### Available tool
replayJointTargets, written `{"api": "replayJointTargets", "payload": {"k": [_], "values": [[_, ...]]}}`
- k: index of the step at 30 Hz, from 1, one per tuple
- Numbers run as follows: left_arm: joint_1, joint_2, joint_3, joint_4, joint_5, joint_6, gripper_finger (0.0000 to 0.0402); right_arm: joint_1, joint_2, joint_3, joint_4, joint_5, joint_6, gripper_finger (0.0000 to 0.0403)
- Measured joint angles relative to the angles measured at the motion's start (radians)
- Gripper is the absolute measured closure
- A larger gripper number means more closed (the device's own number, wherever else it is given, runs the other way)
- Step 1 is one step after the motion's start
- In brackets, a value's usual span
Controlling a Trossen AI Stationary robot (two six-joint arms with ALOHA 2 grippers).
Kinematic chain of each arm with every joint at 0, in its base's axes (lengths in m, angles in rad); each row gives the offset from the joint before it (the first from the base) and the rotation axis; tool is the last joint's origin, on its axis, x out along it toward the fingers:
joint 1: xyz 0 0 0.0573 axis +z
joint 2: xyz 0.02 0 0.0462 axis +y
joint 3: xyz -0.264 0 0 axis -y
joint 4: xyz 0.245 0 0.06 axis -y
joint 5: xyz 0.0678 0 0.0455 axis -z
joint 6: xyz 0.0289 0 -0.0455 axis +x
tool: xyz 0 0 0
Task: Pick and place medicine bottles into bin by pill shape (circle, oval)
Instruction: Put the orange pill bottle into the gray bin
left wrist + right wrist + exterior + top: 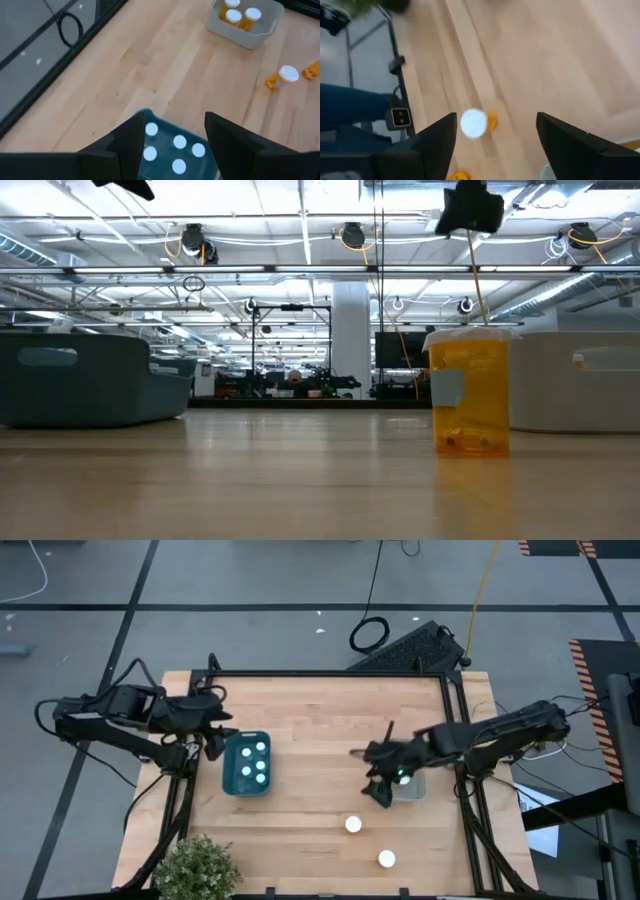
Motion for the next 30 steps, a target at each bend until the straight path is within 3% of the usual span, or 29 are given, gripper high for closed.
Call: {"api": "replayJointTargets", "payload": {"k": [5,10,17,24,30], "values": [[0.011,0.004,-0.001,0.047,0.002,0.05,0.0193,0.068,0.092,0.0,0.026,-0.002,0.068,0.0109],[0.01,0.011,-0.001,0.095,0.036,0.083,0.0193,0.126,0.17,0.014,0.067,-0.006,0.068,0.0105],[0.01,0.009,-0.001,0.115,0.037,0.117,0.0192,0.148,0.302,0.107,0.035,-0.08,0.011,0.0093],[0.01,0.009,-0.001,0.122,0.042,0.075,0.0192,0.142,0.374,0.146,0.022,-0.072,-0.076,0.0046],[0.011,0.009,-0.001,0.124,0.043,0.07,0.0192,0.142,0.403,0.146,0.055,-0.049,-0.17,0.0038]]}}
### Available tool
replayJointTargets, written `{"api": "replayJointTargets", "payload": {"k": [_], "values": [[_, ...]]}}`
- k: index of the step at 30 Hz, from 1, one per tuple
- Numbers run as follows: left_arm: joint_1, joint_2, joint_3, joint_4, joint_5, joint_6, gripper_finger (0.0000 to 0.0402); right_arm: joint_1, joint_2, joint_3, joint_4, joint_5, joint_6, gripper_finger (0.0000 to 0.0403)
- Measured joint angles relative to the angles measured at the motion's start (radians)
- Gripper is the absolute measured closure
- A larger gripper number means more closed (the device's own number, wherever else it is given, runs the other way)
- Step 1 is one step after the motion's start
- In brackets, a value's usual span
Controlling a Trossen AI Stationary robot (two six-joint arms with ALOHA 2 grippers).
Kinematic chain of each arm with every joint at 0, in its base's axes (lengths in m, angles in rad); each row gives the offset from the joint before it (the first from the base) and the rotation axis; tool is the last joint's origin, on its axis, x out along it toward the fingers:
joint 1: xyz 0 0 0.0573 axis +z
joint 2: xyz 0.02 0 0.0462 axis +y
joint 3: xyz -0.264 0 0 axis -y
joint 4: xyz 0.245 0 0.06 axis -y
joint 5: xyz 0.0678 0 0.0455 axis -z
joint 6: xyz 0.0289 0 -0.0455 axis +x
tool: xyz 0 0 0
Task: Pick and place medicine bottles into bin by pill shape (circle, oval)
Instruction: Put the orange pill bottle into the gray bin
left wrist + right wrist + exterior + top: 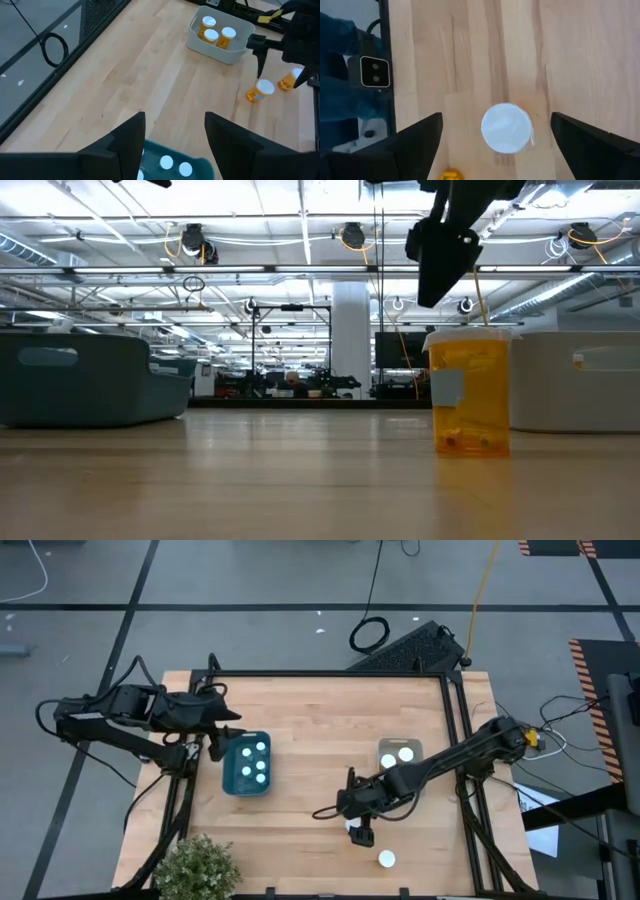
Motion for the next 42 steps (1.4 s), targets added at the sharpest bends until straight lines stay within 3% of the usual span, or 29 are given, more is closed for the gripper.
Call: {"api": "replayJointTargets", "payload": {"k": [11,26,38,42], "values": [[0.023,0.0,0.0,0.003,0.0,0.005,0.0192,0.0,0.072,0.0,0.0,-0.001,-0.082,0.004],[0.023,0.0,0.0,0.007,-0.04,0.018,0.0192,-0.01,0.072,-0.025,0.024,-0.057,-0.241,0.0053],[0.023,0.0,0.0,0.008,-0.043,0.015,0.0192,-0.011,0.072,-0.117,0.131,-0.055,-0.255,0.0054],[0.023,0.0,0.0,0.008,-0.044,0.016,0.0192,-0.009,0.072,-0.119,0.134,-0.055,-0.262,0.0073]]}}
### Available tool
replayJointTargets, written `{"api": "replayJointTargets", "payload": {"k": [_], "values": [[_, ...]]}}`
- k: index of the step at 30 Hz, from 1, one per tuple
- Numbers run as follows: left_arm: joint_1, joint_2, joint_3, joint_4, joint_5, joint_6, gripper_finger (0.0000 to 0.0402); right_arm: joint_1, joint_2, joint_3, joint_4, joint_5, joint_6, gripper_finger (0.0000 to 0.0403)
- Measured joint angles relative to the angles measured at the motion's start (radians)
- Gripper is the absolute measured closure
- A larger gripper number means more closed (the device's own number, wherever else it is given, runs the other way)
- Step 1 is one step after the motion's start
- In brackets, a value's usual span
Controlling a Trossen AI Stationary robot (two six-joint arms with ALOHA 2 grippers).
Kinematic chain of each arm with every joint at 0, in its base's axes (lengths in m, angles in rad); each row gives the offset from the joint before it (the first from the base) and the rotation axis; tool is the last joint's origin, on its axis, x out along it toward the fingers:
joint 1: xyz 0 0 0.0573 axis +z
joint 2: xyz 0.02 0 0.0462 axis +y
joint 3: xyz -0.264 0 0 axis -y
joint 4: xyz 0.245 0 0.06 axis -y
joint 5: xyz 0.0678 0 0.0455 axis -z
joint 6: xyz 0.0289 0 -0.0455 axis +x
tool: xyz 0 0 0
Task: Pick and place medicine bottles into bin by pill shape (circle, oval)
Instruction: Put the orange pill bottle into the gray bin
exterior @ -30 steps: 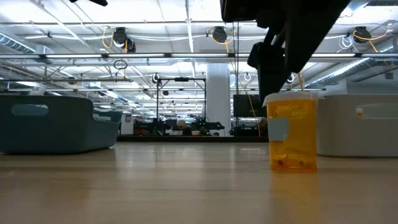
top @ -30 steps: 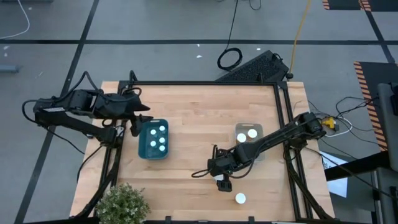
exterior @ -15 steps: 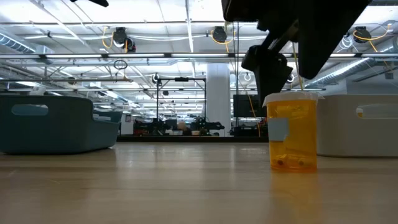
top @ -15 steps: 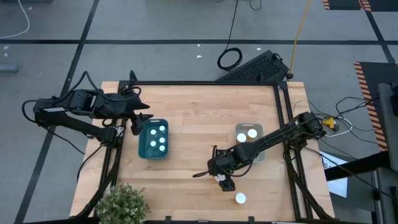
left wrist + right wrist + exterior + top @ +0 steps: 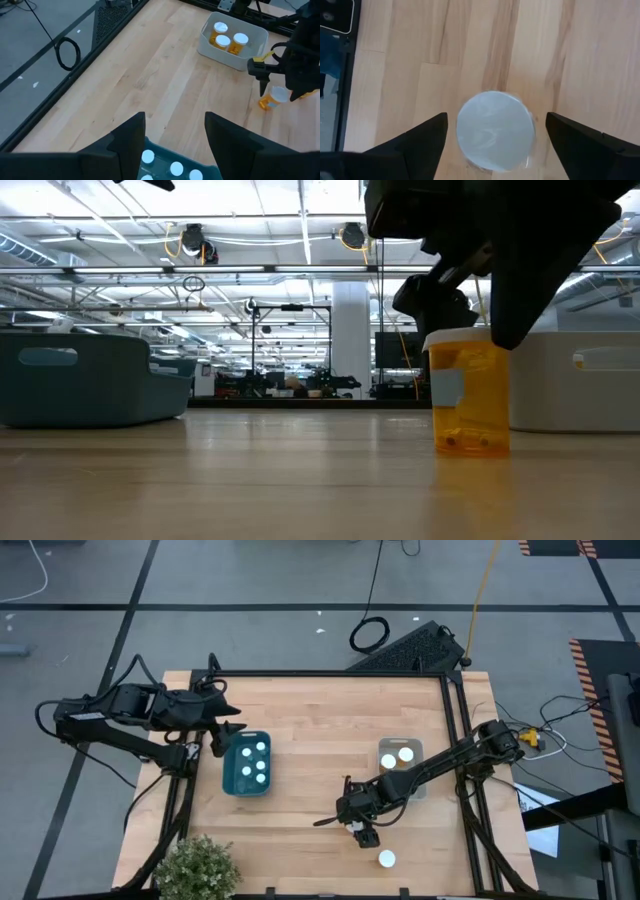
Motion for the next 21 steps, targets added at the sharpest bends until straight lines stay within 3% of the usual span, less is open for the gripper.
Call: {"api": "replayJointTargets", "payload": {"k": [11,21], "values": [[0.0,0.0,0.0,0.0,-0.001,0.002,0.0192,-0.003,0.0,0.0,0.014,0.03,-0.049,0.0148],[0.0,0.0,0.0,0.001,-0.001,0.007,0.0192,-0.003,-0.001,0.0,0.014,0.03,-0.036,0.0192]]}}
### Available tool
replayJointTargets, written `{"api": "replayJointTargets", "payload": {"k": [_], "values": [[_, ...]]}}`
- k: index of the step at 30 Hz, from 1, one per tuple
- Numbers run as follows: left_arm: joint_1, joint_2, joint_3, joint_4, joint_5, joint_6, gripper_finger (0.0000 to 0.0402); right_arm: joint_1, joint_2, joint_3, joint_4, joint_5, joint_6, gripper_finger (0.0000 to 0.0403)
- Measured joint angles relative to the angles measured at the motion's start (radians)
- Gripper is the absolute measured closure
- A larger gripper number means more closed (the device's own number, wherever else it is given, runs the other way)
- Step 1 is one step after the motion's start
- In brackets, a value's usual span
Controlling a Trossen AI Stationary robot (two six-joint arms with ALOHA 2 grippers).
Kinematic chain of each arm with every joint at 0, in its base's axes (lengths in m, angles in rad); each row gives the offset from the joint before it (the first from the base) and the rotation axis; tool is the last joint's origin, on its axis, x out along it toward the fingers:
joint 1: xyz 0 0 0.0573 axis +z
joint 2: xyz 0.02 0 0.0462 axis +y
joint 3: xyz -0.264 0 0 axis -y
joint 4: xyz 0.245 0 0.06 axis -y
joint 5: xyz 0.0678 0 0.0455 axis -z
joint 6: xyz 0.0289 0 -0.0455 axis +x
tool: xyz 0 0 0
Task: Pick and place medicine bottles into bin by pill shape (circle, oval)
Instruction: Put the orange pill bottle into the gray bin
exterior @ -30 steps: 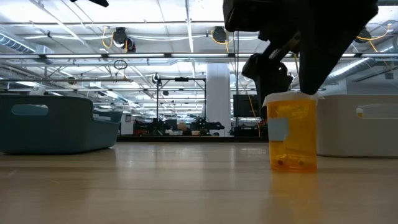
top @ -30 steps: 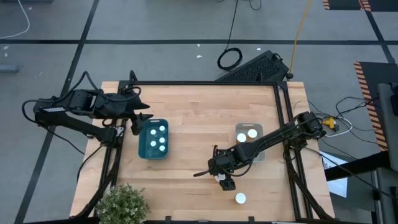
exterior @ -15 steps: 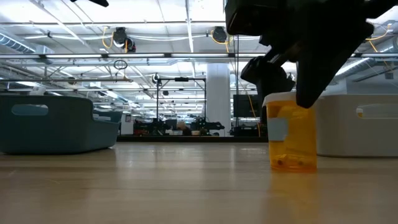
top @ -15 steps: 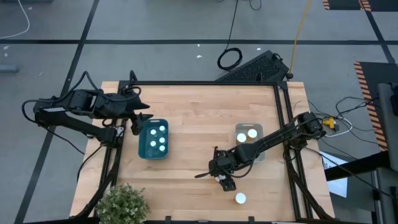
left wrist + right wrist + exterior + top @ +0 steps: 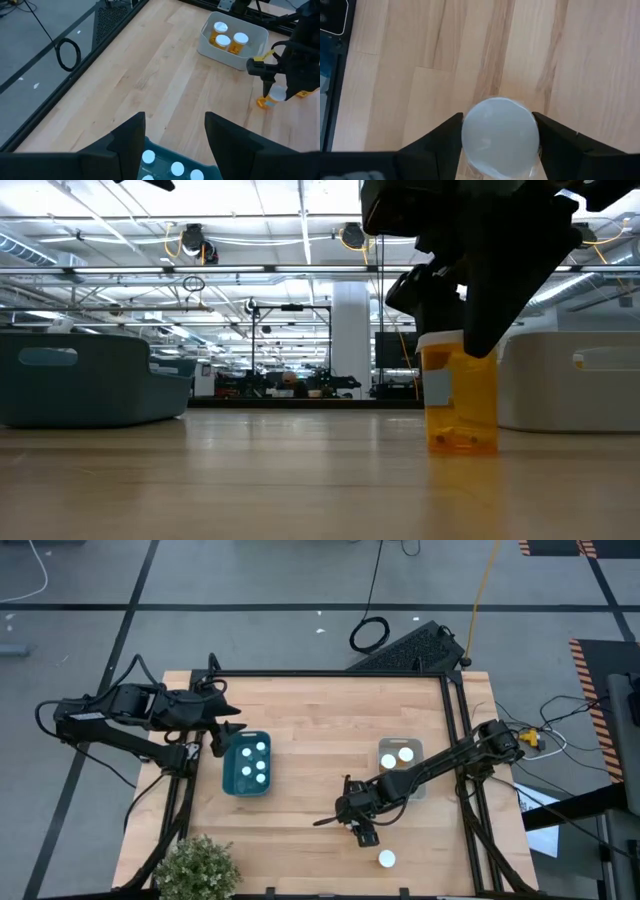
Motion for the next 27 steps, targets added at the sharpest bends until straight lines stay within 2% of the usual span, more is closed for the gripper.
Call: {"api": "replayJointTargets", "payload": {"k": [6,12,22,27], "values": [[0.0,0.0,0.0,0.0,0.0,0.001,0.0192,-0.017,-0.035,0.0,-0.018,0.001,0.094,0.0191],[0.0,0.0,0.0,0.0,0.0,0.0,0.0192,-0.048,-0.127,0.0,-0.056,0.003,0.223,0.0191],[0.0,0.0,0.0,0.0,0.0,-0.001,0.0192,-0.1,-0.344,0.0,-0.223,0.101,0.356,0.0192],[0.0,0.0,0.0,0.0,0.0,-0.003,0.0192,-0.123,-0.45,0.0,-0.36,0.102,0.4,0.0192]]}}
